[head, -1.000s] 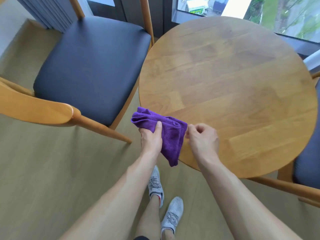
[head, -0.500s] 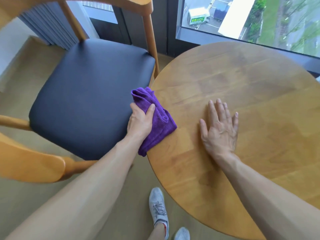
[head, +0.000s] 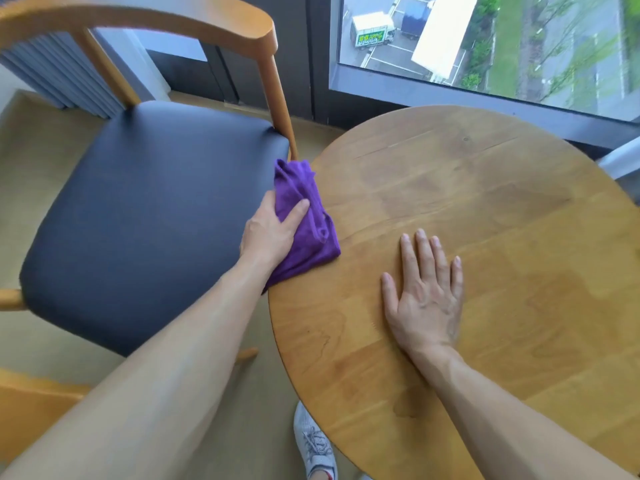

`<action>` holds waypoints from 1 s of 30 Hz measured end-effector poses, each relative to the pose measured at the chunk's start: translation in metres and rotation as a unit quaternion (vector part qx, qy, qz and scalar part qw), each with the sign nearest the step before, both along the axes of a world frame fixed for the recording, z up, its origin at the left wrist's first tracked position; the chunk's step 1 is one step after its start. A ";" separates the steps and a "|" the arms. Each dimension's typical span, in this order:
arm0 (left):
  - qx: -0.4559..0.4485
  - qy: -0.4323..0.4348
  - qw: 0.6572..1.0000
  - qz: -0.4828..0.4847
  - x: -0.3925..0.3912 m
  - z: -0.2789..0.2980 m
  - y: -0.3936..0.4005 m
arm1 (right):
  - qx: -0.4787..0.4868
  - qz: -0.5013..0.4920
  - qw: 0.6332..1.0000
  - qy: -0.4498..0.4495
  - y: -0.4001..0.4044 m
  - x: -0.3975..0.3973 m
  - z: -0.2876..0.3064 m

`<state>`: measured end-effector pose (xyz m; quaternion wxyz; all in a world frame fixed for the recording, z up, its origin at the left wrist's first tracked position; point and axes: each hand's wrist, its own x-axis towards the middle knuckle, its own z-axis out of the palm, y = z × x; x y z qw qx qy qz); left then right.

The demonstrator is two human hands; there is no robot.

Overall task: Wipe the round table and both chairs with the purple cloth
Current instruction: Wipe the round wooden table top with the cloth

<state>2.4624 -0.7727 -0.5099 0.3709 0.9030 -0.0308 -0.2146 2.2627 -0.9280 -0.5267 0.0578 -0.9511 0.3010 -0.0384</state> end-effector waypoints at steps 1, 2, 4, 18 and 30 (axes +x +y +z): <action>-0.006 0.005 1.000 0.009 -0.008 -0.001 0.005 | -0.001 -0.001 1.000 0.003 0.000 0.000 0.000; -0.010 0.009 1.000 0.019 -0.016 -0.003 0.010 | -0.001 -0.003 1.000 0.005 -0.001 0.000 0.001; -0.013 0.013 0.999 0.036 -0.029 -0.004 0.017 | 0.001 -0.002 1.000 0.006 -0.001 0.001 0.002; 0.157 -0.059 0.984 -0.067 0.061 0.004 -0.077 | 0.058 0.059 0.996 -0.034 -0.070 0.062 0.013; 0.254 -0.173 0.917 -0.255 0.101 0.009 -0.293 | 0.112 0.035 0.991 -0.070 -0.189 0.083 0.017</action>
